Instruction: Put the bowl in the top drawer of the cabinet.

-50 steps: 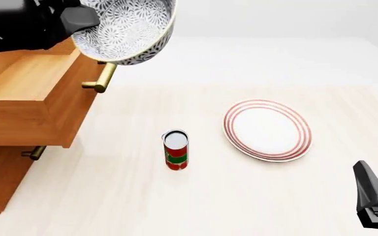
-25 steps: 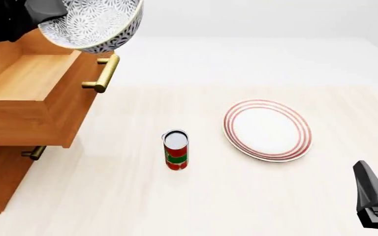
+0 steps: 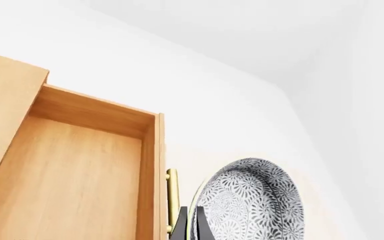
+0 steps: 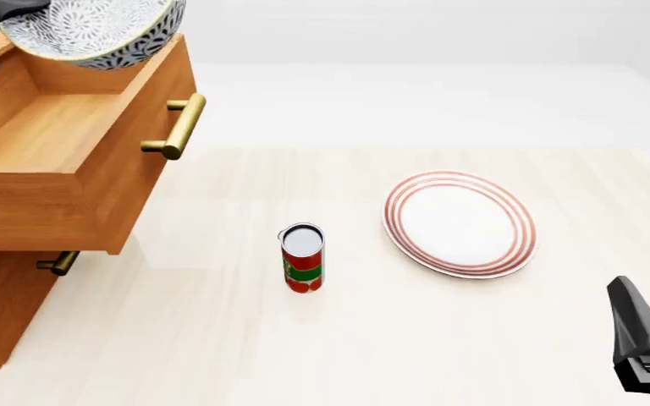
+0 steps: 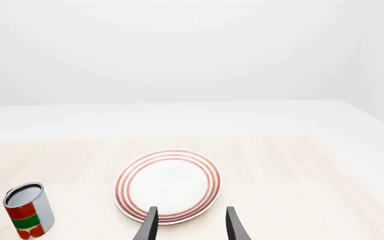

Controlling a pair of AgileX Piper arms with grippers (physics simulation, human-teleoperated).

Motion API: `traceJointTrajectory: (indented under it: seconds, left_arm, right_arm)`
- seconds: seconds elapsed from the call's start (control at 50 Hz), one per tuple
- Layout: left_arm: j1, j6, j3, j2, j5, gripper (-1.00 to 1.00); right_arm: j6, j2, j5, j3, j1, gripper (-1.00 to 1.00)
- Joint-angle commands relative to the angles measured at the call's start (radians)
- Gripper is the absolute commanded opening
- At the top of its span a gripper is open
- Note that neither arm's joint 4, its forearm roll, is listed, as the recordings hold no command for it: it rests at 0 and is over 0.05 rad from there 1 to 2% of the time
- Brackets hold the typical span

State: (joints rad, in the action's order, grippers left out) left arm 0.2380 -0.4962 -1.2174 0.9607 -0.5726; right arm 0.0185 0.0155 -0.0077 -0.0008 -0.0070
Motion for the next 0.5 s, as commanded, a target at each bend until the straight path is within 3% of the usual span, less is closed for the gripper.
traceJointTrajectory:
  seconds: [0.02, 0.5]
  left_arm:
    - [-0.068, 0.024, -0.037, 0.000, -0.026, -1.00]
    - [-0.219, 0.080, -0.095, 0.044, -0.056, -1.00]
  right_arm:
    - [0.000, 0.000, 0.000, 0.000, 0.000, 1.00]
    - [0.000, 0.000, 0.000, 0.000, 0.000, 1.00]
